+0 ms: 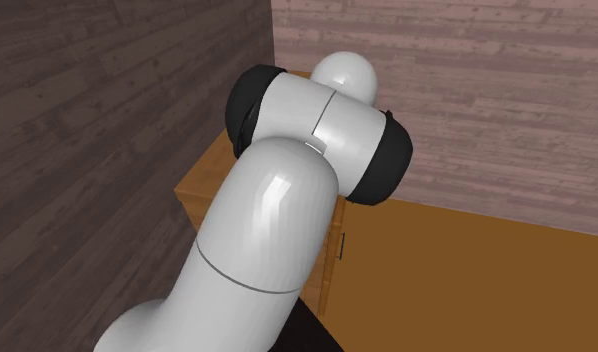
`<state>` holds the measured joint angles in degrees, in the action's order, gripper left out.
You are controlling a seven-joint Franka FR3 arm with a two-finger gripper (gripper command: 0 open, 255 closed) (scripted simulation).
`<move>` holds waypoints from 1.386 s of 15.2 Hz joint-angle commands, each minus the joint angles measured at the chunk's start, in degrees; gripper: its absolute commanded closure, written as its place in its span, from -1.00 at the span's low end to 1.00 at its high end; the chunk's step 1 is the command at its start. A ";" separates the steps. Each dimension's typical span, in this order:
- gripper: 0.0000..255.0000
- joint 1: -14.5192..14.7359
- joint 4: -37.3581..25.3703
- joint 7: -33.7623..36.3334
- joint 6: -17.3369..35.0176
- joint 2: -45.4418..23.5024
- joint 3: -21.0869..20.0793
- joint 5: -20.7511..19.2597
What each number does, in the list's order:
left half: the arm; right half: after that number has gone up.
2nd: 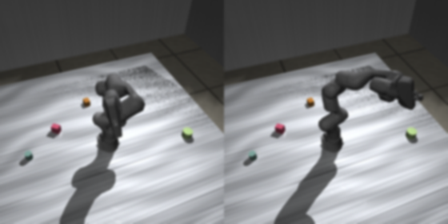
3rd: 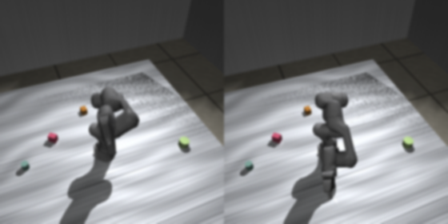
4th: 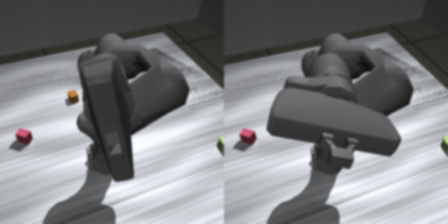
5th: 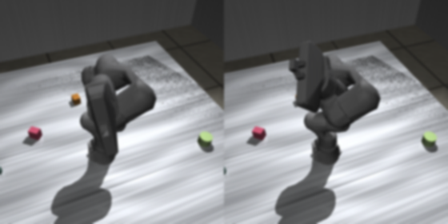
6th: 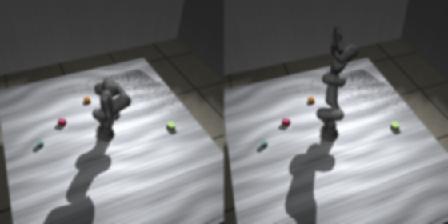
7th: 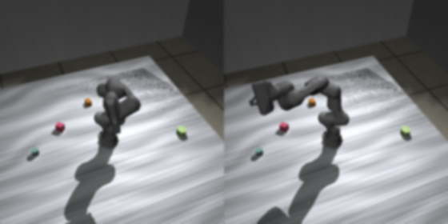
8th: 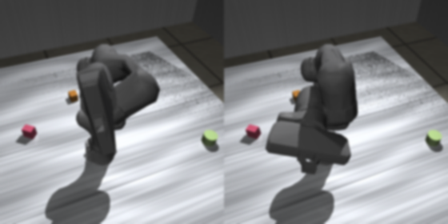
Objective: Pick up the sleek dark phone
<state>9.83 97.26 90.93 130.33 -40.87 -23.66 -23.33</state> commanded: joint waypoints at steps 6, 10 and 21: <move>1.00 0.00 -0.04 -0.01 0.00 -0.04 0.02 -0.01; 1.00 -0.24 0.27 -0.19 -0.72 1.01 -0.37 0.40; 1.00 -1.60 -0.06 -1.87 -6.15 6.39 -2.40 3.06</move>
<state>8.42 97.37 89.33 124.78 -34.93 -25.90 -20.54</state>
